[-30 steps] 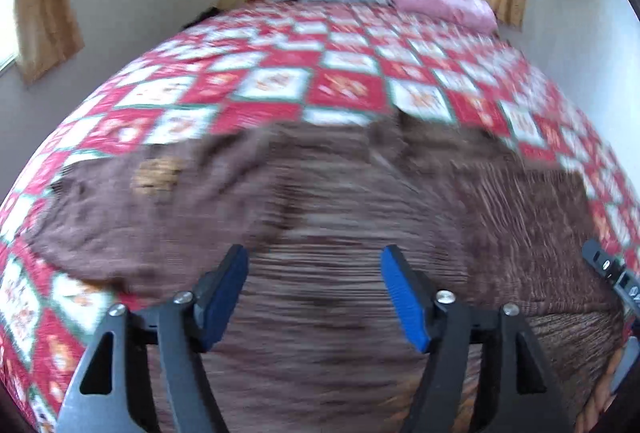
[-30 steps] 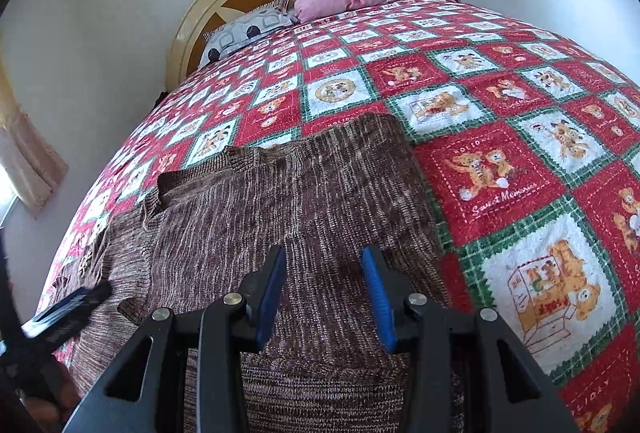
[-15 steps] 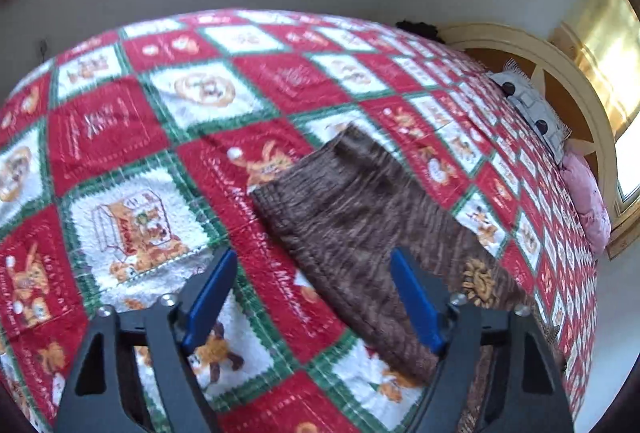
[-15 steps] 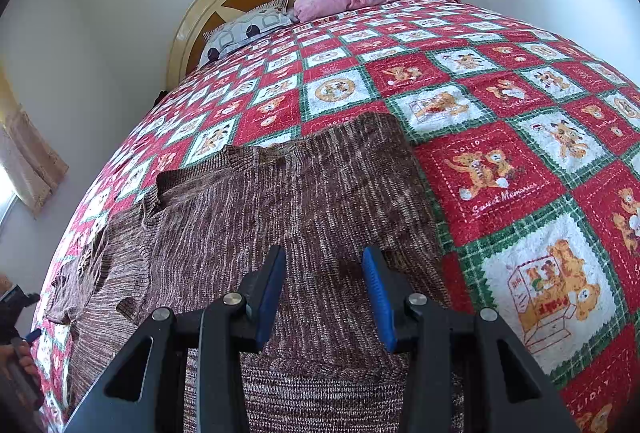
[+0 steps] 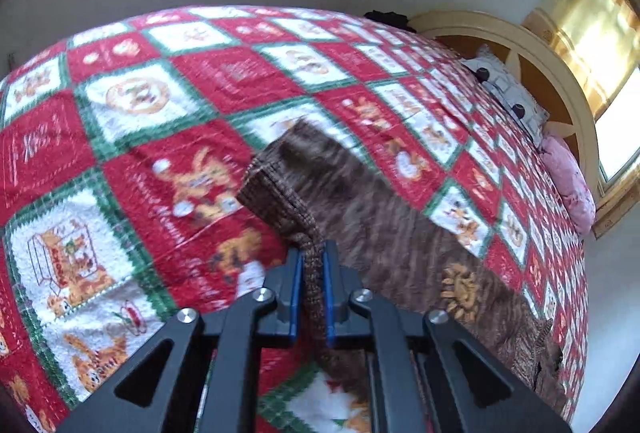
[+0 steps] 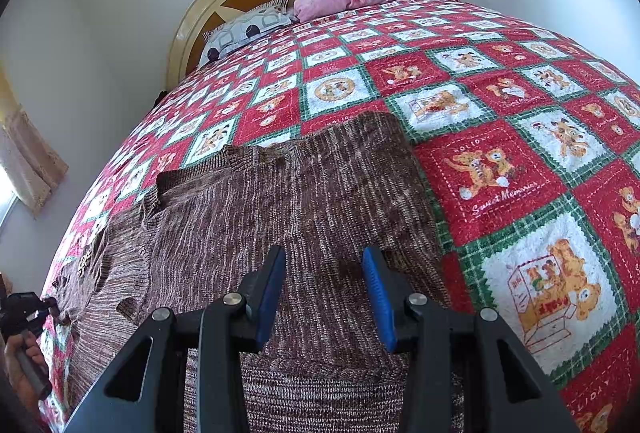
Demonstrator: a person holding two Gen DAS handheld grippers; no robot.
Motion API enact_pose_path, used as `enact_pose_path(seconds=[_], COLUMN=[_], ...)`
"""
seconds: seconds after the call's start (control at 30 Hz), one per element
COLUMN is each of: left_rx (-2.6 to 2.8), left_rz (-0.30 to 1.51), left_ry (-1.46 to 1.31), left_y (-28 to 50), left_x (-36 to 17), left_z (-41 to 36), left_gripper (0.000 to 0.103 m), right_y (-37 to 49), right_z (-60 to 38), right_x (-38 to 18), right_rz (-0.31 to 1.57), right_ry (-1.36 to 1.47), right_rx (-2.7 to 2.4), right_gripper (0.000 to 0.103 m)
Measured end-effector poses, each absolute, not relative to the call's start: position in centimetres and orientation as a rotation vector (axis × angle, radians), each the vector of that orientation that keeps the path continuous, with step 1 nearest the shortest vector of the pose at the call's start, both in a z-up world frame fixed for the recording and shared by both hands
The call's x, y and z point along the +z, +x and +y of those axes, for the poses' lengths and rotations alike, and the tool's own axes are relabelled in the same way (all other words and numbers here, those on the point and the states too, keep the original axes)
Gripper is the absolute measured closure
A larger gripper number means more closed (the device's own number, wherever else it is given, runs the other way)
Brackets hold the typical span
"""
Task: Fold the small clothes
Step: 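Grasp the other sleeve side with the left gripper and fold it toward center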
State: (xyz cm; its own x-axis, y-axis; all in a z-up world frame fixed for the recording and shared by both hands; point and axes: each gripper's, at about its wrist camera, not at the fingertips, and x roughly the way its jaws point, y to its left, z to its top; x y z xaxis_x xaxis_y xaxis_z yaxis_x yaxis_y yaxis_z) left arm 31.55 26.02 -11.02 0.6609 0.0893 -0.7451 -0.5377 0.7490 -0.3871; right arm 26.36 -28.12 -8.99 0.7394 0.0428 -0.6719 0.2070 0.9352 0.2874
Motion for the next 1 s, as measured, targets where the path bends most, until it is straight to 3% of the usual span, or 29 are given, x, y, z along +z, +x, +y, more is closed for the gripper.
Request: enact_pose_path(seconds=[0.13,0.3,0.53,0.73,0.9,0.97,1.0], left_rx=[0.285,0.047,-0.235,-0.28,-0.288,-0.286,-0.279], left_rz=[0.685,0.617,0.652,0.749,0.778,0.76,0.755], left_ry=[-0.525,-0.304,-0.069,0.007,-0.05,-0.064,-0.085], left_y=[32.5,32.4,30.6,29.4,28.5,27.3,26.8], left_x=[-7.1,-3.5,-6.1,-9.2,-9.3,-8.7,-8.4], left_z=[21.8,10.9,-3.8,-7.7,-6.1,-4.6,-3.5], left_gripper=[0.094,0.094,0.094,0.093,0.092,0.084,0.069], right_y=[26.4,26.4,26.4,26.4,26.4,26.3,26.2], right_z=[-28.1,-28.2,-28.2,-28.2,-28.2,-28.2,-28.2], right_x=[-9.0,-9.0,-9.1,-9.2,-9.2,-9.2,-9.2], right_rz=[0.737,0.737,0.737,0.738,0.737,0.734,0.73], right_ry=[0.359,0.36,0.363,0.366,0.367,0.37,0.374], right_rx=[-0.092,-0.092,-0.091,-0.089,-0.089,-0.087,-0.085], right_gripper=[0.061,0.061,0.061,0.061,0.061,0.061,0.061])
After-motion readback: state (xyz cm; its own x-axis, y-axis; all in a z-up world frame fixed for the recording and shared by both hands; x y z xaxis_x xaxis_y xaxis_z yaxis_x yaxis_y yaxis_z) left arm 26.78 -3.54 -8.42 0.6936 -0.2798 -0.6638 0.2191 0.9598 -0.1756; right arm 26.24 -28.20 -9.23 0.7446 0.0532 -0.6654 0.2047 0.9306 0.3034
